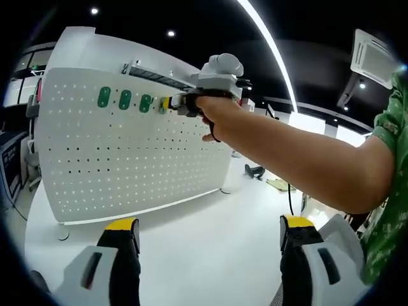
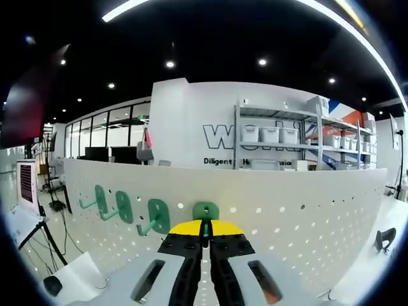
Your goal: Insert the hook assembly into the mounting plate slot until the hook locks in place.
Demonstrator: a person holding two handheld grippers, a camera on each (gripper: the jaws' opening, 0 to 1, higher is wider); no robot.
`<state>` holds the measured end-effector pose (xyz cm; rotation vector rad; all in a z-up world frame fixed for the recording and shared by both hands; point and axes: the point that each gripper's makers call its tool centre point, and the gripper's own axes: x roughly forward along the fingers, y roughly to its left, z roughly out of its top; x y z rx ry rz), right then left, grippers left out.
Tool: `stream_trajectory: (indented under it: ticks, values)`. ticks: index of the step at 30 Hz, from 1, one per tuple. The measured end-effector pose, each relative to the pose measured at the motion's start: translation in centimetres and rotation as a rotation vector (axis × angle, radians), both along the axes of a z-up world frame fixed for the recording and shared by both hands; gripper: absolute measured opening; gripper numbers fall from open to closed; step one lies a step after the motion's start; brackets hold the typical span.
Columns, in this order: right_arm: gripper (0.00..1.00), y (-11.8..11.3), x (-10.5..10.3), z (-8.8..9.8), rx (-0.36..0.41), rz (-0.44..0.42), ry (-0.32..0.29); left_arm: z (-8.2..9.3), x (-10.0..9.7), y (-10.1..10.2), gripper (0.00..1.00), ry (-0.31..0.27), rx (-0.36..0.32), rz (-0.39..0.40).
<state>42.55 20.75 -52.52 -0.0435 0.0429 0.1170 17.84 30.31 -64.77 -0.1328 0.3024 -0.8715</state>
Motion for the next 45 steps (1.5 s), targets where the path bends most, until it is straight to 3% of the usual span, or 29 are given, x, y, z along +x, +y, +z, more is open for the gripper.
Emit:
stream_trajectory:
  ticks: [36,40,42,44,45]
  values:
    - [0.03,0.27,-0.35,-0.40,-0.003,0.022,0.019,0.07,-0.20,-0.09,0.93,-0.001,0.004,-0.002]
    - [0.03,0.34,-0.35,-0.45,-0.025,0.024,0.020,0.05,-0.28,-0.08,0.93,0.001,0.004,-0.002]
    - [0.02,0.38,-0.49,-0.29,-0.096,0.013,0.008,0.09,-0.30,-0.05,0.93,-0.001,0.004,-0.001]
    - [0.02,0.40,-0.59,-0.36,-0.035,0.019,0.014,0.14,-0.29,0.02,0.93,-0.002,0.002,0.001]
    - [0.02,0.30,-0.57,-0.33,-0.044,0.019,0.015,0.14,-0.28,0.05,0.93,-0.002,0.003,0.002]
